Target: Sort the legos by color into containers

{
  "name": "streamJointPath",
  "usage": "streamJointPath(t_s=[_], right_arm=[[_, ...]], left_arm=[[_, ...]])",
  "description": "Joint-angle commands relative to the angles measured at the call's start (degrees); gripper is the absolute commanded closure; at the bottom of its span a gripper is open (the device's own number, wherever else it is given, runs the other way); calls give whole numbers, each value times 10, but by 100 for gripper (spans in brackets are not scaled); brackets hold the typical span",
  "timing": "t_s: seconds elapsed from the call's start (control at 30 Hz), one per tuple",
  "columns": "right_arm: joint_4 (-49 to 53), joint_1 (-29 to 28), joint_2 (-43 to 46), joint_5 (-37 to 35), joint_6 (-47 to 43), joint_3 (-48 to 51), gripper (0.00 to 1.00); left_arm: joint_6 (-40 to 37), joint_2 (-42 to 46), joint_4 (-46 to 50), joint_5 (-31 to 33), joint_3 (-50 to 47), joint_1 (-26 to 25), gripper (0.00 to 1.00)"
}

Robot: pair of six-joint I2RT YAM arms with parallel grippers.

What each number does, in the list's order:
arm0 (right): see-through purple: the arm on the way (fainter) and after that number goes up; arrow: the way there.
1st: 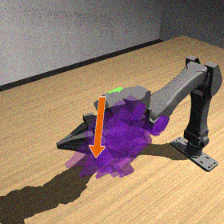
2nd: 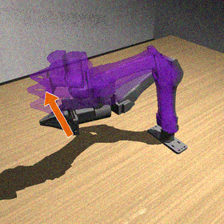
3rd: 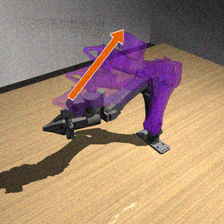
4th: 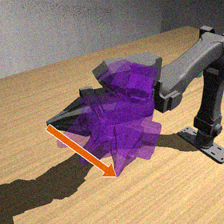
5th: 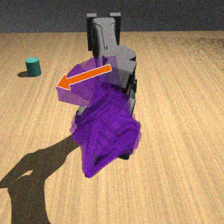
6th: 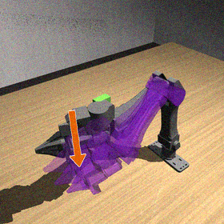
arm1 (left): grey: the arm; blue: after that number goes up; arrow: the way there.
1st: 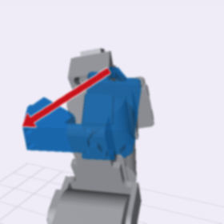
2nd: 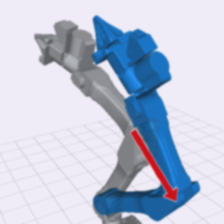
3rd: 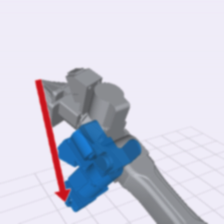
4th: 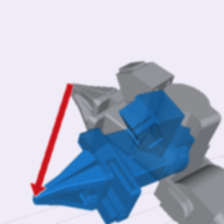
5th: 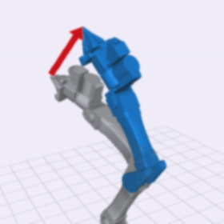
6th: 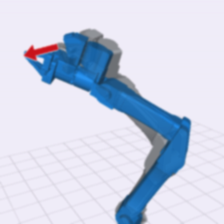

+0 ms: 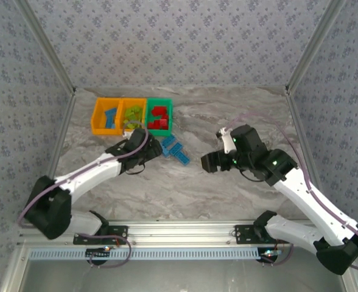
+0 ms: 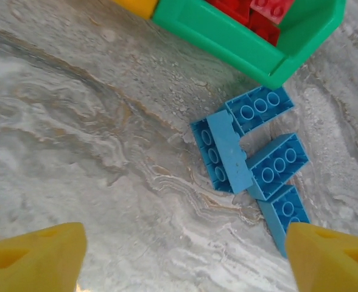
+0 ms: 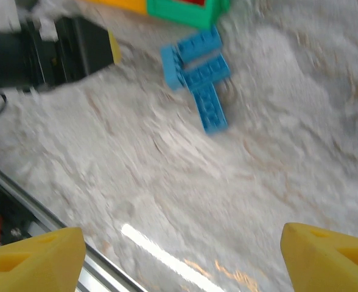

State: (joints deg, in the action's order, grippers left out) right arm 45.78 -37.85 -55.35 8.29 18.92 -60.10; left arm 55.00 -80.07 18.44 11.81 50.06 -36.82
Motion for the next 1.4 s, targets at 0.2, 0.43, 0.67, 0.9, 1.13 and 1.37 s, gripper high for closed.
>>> streamJointPath(t_s=[0.2,0.43,0.67,0.9,1.13,1.37], right_arm=[[15,12,8,-39,19,19,13],[23,15,-23,-51,13,-3,13],[10,14,-20,-22,35,14,13],[-15,1,-35,33,44,17,13],[-63,-39,-61,42,76,13,13],[-67,-53,-62,12,89,-3,13]], left_arm=[[-7,-137,-40,2,86,-18,29],[-21,-203,-46,3,109,-20,38],[-45,-238,-72,13,111,-19,38],[-40,-240,-65,15,99,-19,66],[-33,-176,-47,23,62,-19,91],[-82,-15,20,116,66,-4,96]])
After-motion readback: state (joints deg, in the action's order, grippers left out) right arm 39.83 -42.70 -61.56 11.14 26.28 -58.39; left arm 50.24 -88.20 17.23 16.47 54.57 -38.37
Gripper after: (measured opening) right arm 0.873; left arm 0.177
